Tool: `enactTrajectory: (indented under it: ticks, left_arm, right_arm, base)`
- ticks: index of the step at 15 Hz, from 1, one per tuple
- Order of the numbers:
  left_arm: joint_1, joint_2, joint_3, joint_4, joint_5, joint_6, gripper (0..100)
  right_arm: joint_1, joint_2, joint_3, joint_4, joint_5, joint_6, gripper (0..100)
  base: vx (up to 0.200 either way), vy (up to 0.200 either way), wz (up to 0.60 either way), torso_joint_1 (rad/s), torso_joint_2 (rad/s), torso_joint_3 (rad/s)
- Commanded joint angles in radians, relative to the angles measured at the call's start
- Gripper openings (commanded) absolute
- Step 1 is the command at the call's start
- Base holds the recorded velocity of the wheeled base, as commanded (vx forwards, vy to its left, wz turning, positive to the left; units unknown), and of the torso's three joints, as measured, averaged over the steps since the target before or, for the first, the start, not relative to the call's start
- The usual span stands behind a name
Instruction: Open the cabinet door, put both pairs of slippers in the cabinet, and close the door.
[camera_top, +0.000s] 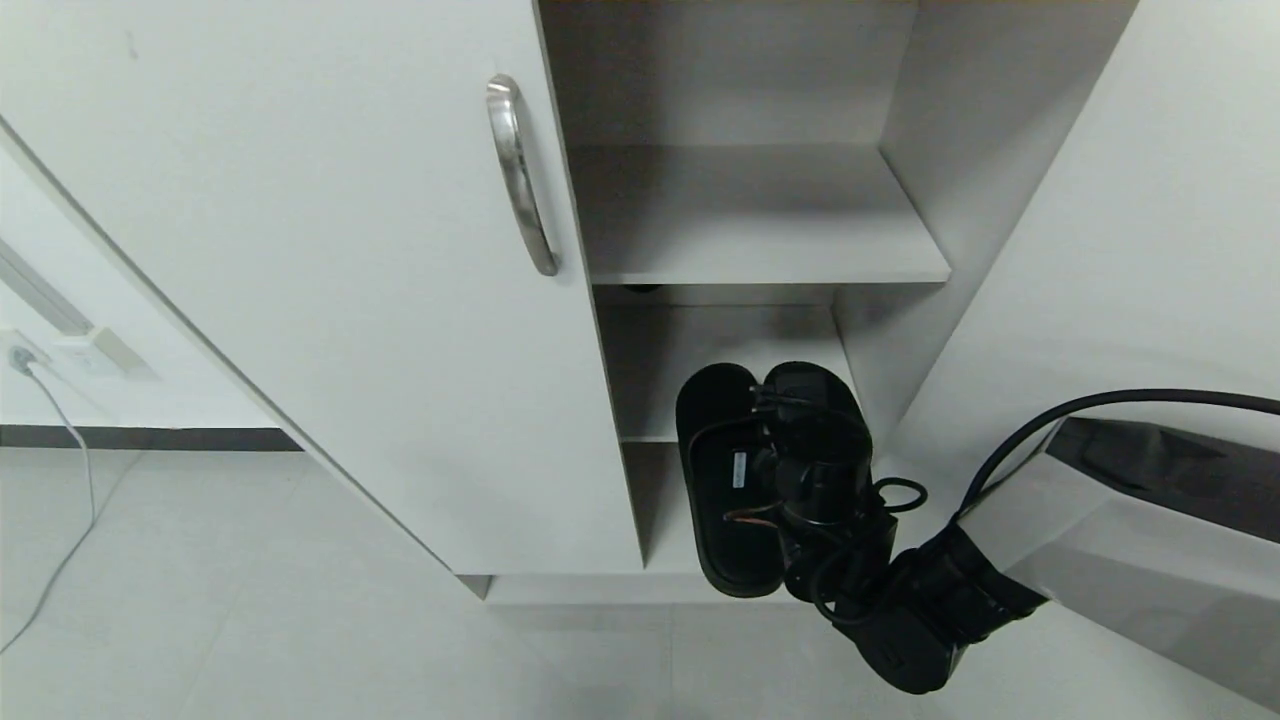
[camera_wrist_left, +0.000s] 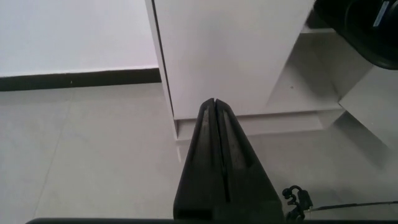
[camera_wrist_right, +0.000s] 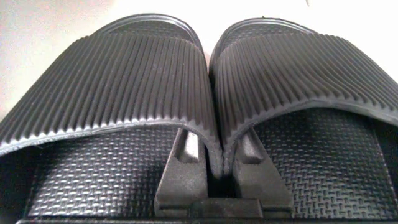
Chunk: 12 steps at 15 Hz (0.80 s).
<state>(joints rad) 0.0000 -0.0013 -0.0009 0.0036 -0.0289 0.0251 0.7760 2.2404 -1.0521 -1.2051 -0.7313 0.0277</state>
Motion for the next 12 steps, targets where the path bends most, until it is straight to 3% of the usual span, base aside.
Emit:
enactTrajectory:
  ticks: [1, 12]
  left_arm:
    - [0.0, 0.001, 0.001, -0.001, 0.0, -0.001, 0]
    - [0.0, 0.001, 0.001, -0.001, 0.0, 0.001, 0]
  right_arm:
    - [0.0, 0.001, -0.005, 0.001, 0.001, -0.002, 0]
    - [-0.053, 0.136, -0.267, 0.081, 0.01, -0.028, 0]
  base:
    - [0.2, 0.0, 0.0, -0.002, 0.0, 0.002]
    - [0.0, 0.0, 0.0, 0.0, 0.0, 0.0]
